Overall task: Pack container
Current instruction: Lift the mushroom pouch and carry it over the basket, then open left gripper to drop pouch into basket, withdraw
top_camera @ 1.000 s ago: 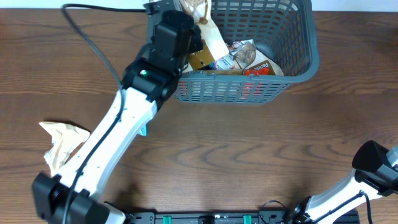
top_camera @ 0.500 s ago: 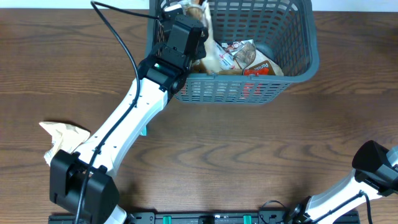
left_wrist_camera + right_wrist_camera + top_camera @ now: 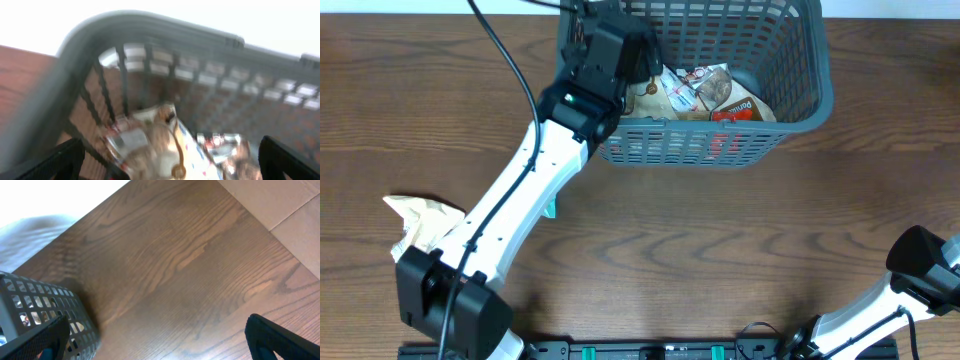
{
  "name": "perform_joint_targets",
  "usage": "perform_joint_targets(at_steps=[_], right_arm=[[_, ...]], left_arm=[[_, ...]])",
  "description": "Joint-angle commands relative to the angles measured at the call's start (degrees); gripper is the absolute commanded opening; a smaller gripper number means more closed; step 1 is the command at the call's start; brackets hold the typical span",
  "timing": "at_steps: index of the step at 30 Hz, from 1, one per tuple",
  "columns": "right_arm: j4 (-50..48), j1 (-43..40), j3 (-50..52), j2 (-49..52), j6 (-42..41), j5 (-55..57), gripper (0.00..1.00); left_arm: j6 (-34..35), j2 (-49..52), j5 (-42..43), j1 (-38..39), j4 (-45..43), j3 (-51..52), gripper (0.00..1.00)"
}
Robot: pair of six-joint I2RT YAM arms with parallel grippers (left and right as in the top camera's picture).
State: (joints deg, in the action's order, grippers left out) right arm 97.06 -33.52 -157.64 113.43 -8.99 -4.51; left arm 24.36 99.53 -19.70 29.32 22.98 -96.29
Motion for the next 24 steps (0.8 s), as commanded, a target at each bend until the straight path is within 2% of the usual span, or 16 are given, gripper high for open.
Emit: perform_joint_targets(at_steps=[1,7,11,16,21,24], right_arm=[[0.09,-0.15,0.33,0.15,-0.83,-0.42,0.99],[0.09,-0.15,0.33,0.15,-0.83,-0.42,0.99],[0.09,-0.15,0.33,0.15,-0.83,-0.44,0.99],[0.09,-0.15,0.33,0.15,-0.83,-0.42,0.99],[0.09,-0.15,0.33,0.15,-0.83,-0.44,0.99],[0.09,-0.15,0.33,0.15,-0.83,-0.42,0.99]], left_arm=[[0.09,-0.48,-10.14,-0.04,3.52,-9.31,0.99],[3.80,-3.82,-17.03,-0.11,12.07,-20.87,0.99],[3.80,-8.50,-16.74,-0.09,18.08,-21.27,0.99],[3.78,-12.81,-16.85,-0.15,33.64,-21.27,0.99],[4.31,-13.03,-15.17,-0.09,45.00,-21.03,0.99],[8.11,-13.00,-14.43,-0.13,49.46,-19.52,0.99]])
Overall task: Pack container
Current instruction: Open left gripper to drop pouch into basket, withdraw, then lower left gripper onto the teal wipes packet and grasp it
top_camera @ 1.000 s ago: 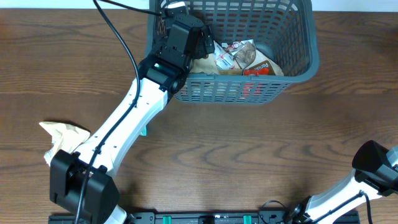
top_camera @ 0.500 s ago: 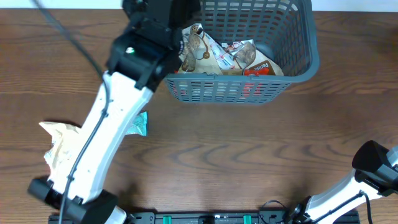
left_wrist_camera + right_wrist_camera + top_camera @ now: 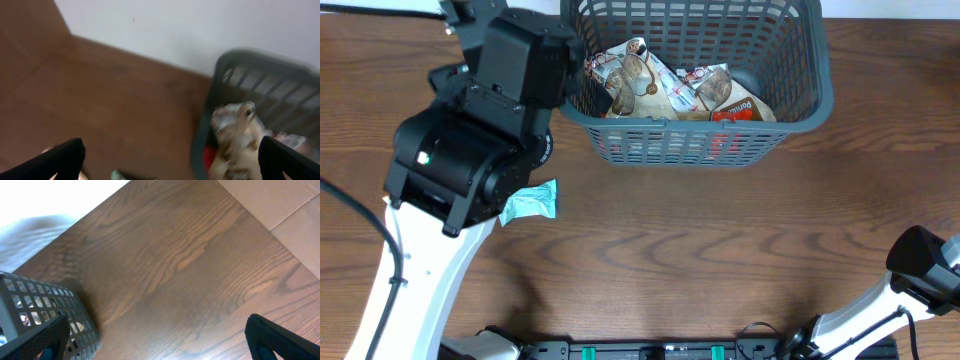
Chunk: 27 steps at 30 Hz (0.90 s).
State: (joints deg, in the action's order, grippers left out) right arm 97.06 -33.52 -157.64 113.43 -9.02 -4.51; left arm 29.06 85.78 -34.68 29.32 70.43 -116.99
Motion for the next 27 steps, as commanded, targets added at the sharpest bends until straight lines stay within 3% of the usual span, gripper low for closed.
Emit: perform_joint_targets(at_steps=[1,5,9,11,20,27], right_arm=[[0.09,-0.15,0.33,0.15,-0.81,-0.42,0.99],[0.09,-0.15,0.33,0.15,-0.81,-0.44,0.99],[0.09,-0.15,0.33,0.15,-0.81,-0.42,0.99],[0.09,-0.15,0.33,0.15,-0.81,-0.44,0.99],[0.09,-0.15,0.33,0.15,-0.81,-0.42,0.99],[0.09,-0.15,0.33,0.15,-0.81,-0.42,0.99]], left_arm=[[6.25,0.76,0.55,-0.31,2.99,1.62,0.99],[23.61,0.76,0.57,-2.32,7.08,2.05,0.99],[55.10,0.76,1.05,-6.64,17.92,2.12,0.99],[66.53,0.76,2.51,-8.87,22.29,2.14,0.99],[81.33,2.25,12.31,-12.35,22.86,5.51,0.99],[79.80,2.97,19.19,-15.28,14.23,18.62,0.99]])
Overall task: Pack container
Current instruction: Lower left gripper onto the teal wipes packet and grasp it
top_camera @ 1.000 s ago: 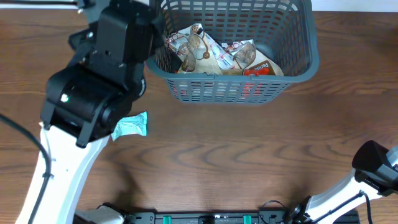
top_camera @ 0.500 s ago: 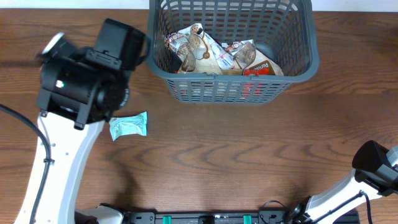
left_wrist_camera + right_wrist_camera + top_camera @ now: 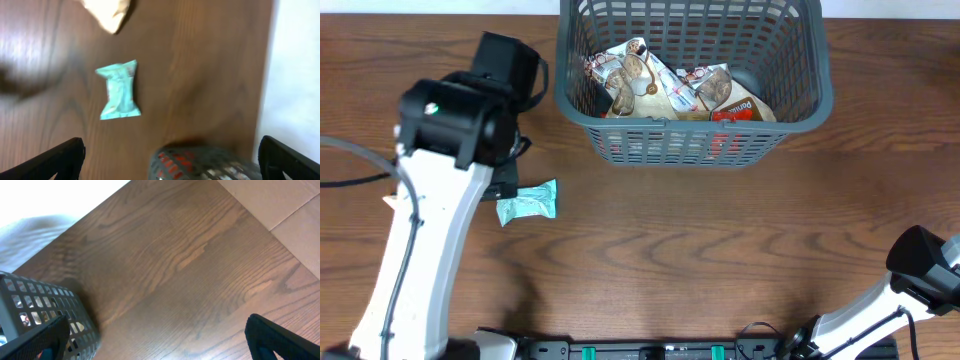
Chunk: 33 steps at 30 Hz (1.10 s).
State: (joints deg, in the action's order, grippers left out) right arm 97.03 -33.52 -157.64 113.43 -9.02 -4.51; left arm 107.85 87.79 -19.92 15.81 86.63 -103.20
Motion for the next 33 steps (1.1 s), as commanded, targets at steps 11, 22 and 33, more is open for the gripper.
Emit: perform_joint_targets(at_steps=[11,22,33], right_arm=[[0.11,-0.15,0.33,0.15,-0.81,-0.44,0.99],[0.11,-0.15,0.33,0.15,-0.81,-0.42,0.99],[0.11,-0.15,0.33,0.15,-0.81,-0.42,0.99]], left_arm=[[-3.26,0.98,14.78,-10.51,-16.00,27.65,0.99],[-6.95,3.58,19.96,-10.86,-26.53,38.64,0.99],[-12.55,10.82,19.93,-10.86,-35.08,40.30,0.99]])
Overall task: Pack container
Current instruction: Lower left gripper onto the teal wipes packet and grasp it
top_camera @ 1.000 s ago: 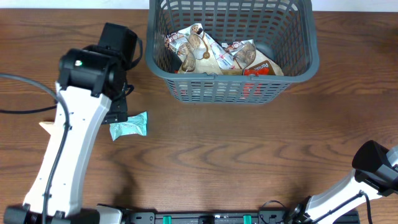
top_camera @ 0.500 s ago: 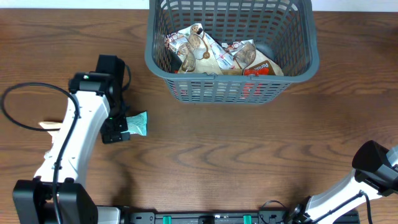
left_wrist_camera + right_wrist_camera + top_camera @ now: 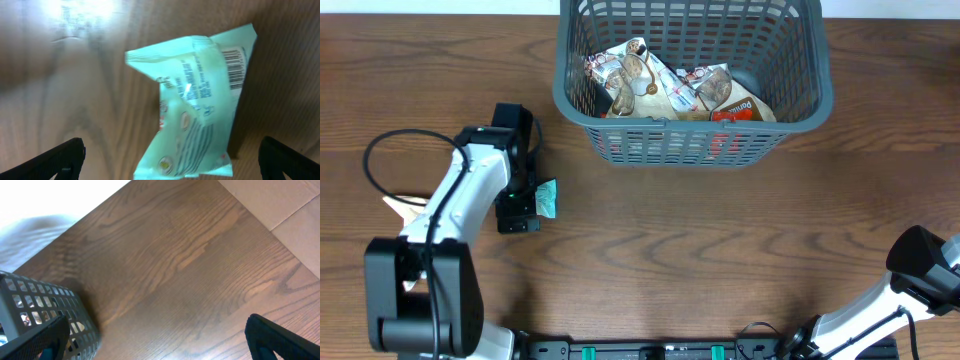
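Observation:
A mint-green snack packet [image 3: 195, 100] lies flat on the wooden table, and in the overhead view only its right edge [image 3: 548, 198] shows beside my left gripper [image 3: 523, 203]. My left gripper [image 3: 172, 167] is low over it and open, one finger on each side of the packet, not closed on it. The grey mesh basket [image 3: 815, 95] stands at the back centre with several snack packets [image 3: 665, 85] inside. My right gripper [image 3: 155, 345] is open and empty, far off at the table's near right.
A tan crumpled packet [image 3: 402, 208] lies left of my left arm, partly hidden by it. The right arm's base link [image 3: 925, 262] sits at the near right corner. A corner of the basket [image 3: 30, 312] shows in the right wrist view.
My left gripper was high above the table left of the basket, with the mint packet small below. Now it is down over the packet, fingers on both sides. The right arm has not moved.
My left gripper was open inside the basket above the snack packets. It then stood outside the basket's left wall, then above the table looking down on the mint and tan packets, and now sits low over the mint packet.

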{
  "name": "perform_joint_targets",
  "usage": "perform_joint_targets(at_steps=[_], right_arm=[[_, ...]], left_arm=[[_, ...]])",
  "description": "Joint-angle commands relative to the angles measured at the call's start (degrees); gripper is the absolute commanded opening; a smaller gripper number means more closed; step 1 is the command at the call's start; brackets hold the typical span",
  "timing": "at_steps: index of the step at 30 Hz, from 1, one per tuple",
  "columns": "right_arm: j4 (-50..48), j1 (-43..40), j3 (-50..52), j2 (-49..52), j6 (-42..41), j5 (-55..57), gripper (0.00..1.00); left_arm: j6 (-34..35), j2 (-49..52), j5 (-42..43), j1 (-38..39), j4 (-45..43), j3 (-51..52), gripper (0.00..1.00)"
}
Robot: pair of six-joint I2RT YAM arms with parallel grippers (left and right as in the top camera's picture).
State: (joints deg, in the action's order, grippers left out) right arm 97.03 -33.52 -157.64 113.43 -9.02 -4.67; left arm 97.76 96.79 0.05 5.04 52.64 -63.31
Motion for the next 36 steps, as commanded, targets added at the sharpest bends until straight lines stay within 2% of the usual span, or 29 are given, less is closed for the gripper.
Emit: perform_joint_targets(at_steps=[1,4,16,21,32,33,36], right_arm=[[0.11,-0.15,0.33,0.15,-0.81,-0.26,0.99],[0.11,-0.15,0.33,0.15,-0.81,-0.26,0.99],[0.11,-0.15,0.33,0.15,-0.81,-0.26,0.99],[0.11,-0.15,0.33,0.15,-0.81,-0.26,0.99],[0.11,-0.15,0.33,0.15,-0.81,-0.26,0.99],[0.11,-0.15,0.33,0.15,-0.81,-0.26,0.99],[0.11,-0.15,0.33,0.15,-0.81,-0.26,0.99]], left_arm=[[-3.30,2.36,-0.04,-0.09,-2.43,0.42,0.99],[-5.55,3.37,-0.04,-0.09,-5.29,0.42,0.99],[-6.10,6.56,-0.09,-0.09,-6.40,0.59,0.99],[-9.07,6.58,-0.28,-0.09,-9.60,1.92,0.99],[-9.25,6.58,-0.48,-0.09,-12.48,5.09,0.99],[-9.25,6.58,-0.52,-0.09,-12.44,5.09,0.96],[-9.25,6.58,-0.52,-0.09,-12.28,5.09,0.64]])
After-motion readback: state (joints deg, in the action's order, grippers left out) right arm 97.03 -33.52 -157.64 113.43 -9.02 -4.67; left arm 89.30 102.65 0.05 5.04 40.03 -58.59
